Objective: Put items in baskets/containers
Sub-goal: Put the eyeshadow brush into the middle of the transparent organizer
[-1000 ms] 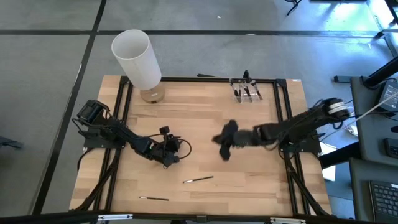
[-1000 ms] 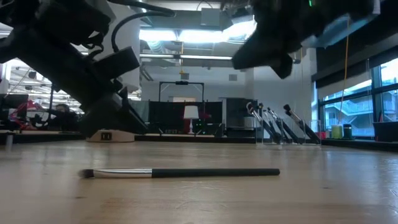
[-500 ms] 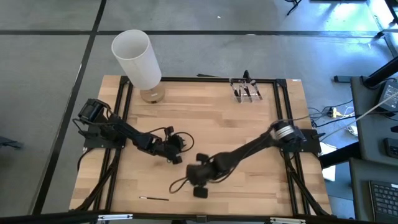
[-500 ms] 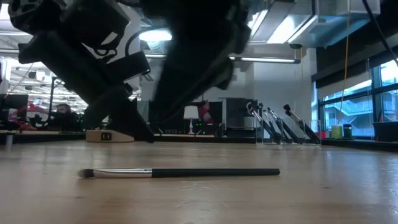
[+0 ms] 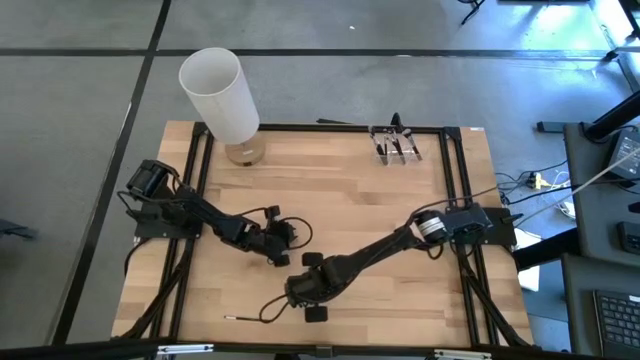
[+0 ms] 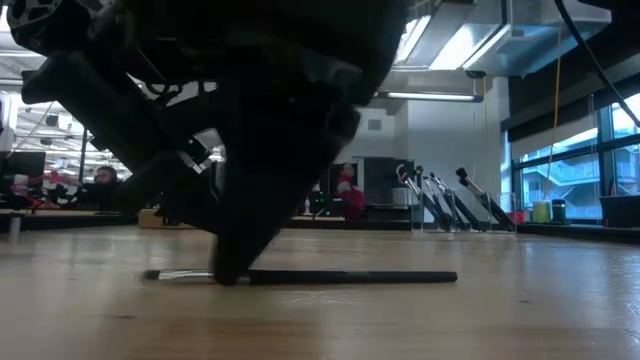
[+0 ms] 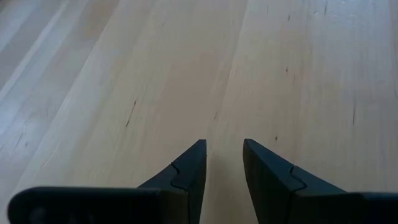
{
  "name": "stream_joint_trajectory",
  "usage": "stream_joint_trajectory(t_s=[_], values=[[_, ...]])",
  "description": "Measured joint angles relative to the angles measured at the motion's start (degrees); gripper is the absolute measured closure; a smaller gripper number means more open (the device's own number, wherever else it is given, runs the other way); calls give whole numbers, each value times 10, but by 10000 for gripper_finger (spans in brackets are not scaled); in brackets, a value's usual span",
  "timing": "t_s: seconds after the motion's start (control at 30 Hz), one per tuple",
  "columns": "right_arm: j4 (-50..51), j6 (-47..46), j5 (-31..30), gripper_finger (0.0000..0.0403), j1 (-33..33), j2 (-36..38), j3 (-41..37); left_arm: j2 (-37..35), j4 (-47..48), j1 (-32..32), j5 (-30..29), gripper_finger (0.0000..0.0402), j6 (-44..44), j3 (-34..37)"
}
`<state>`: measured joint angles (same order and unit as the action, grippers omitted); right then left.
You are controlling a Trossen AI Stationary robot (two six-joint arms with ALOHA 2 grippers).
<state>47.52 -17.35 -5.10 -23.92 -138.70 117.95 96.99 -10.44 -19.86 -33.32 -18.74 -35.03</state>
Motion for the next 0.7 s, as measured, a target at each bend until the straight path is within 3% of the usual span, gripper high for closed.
stream_joint_trajectory(t_s=[0.23, 0.43, 0.7], values=[[33, -22, 0, 341, 0, -10, 3, 0, 0, 0, 0, 300, 0, 0], [52, -30, 0, 391, 0, -10, 1, 0, -1, 0, -1, 300, 0, 0], [101, -78, -24, 389, 4, 5, -2, 0, 0, 0, 0, 300, 0, 0]])
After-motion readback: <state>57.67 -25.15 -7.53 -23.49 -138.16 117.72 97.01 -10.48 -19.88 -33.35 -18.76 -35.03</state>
